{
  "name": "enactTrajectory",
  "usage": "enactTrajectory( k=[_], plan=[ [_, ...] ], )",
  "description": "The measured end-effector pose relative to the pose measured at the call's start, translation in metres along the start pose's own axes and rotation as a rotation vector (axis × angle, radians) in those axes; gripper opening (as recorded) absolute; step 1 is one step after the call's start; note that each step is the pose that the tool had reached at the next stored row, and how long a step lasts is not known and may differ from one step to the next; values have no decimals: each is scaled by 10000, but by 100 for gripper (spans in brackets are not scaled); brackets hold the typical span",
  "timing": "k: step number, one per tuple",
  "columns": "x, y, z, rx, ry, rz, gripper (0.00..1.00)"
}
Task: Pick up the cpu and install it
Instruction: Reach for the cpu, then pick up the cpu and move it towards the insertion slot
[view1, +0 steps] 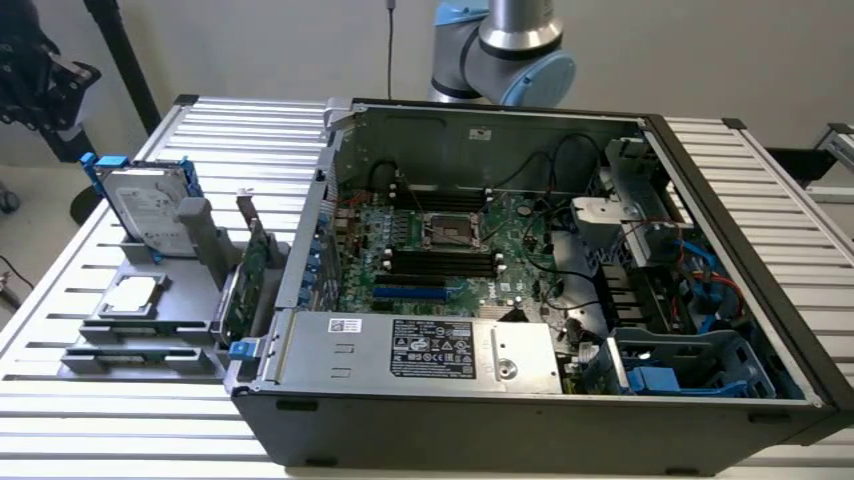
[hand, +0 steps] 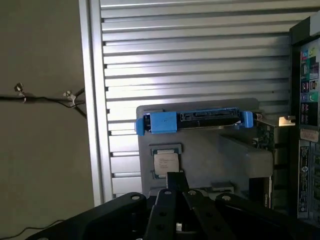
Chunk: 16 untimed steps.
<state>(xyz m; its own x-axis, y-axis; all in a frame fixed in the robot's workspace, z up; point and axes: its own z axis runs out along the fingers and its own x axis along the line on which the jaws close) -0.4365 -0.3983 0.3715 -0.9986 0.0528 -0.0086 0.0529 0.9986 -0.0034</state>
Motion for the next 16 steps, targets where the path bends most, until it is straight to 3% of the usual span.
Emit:
enactTrajectory(
  k=[2,3,16],
  plan=[
    [14,2,3,146,3,-154,11],
    [21,4,5,184,5,-224,11],
    [23,5,5,186,3,-403,11]
  ],
)
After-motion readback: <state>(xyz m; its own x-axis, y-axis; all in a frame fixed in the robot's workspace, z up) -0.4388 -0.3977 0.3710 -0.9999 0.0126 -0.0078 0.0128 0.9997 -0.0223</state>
